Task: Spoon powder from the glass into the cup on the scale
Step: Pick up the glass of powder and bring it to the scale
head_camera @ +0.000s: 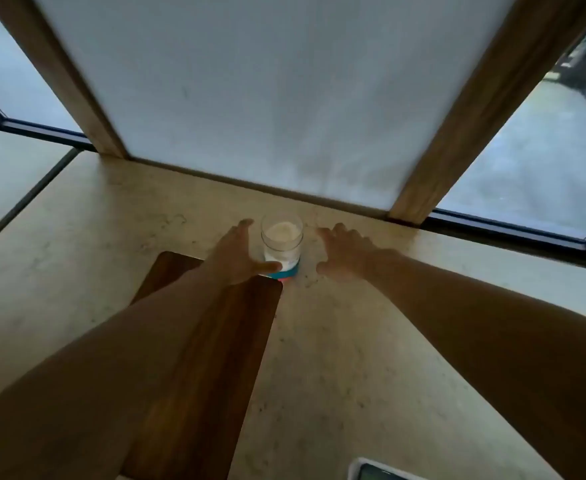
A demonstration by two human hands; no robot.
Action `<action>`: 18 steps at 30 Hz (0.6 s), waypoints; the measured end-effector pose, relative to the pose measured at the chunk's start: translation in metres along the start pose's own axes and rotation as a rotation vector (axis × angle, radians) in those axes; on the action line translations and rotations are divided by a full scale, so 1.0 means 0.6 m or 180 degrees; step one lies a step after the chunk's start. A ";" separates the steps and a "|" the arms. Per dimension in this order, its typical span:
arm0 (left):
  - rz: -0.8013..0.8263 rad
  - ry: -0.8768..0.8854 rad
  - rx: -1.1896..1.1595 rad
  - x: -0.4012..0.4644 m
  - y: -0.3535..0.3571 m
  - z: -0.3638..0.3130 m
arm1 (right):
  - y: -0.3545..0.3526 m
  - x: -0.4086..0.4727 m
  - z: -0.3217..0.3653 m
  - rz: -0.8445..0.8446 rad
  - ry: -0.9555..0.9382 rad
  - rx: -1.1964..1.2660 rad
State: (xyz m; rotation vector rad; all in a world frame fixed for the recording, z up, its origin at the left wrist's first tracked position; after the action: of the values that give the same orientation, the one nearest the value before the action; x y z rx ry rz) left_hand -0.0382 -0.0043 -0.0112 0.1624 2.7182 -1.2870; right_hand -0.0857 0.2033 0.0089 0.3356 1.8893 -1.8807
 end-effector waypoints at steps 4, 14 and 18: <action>-0.0180 0.0250 -0.0481 0.014 0.012 -0.005 | 0.005 0.013 -0.002 -0.0041 0.0054 0.0000; -0.0119 0.0744 -0.0991 0.027 0.046 -0.001 | 0.028 0.023 0.017 -0.0052 -0.0121 0.0136; -0.0135 0.0545 -0.1189 0.034 0.058 0.009 | 0.034 0.023 0.021 -0.0050 -0.0146 0.0211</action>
State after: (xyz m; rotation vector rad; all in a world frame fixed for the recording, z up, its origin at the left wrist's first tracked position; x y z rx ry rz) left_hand -0.0524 0.0145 -0.0442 0.1832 3.0620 -0.7825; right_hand -0.0861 0.1898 -0.0151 0.2971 1.8080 -1.9482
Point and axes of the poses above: each hand's wrist, its own x-axis towards the middle knuckle, its own y-axis out of the palm, z = x × y, the point moved 4 cm from there along x, towards the middle knuckle, and after that the axes turned 11 degrees about y, right-handed, at the moved point
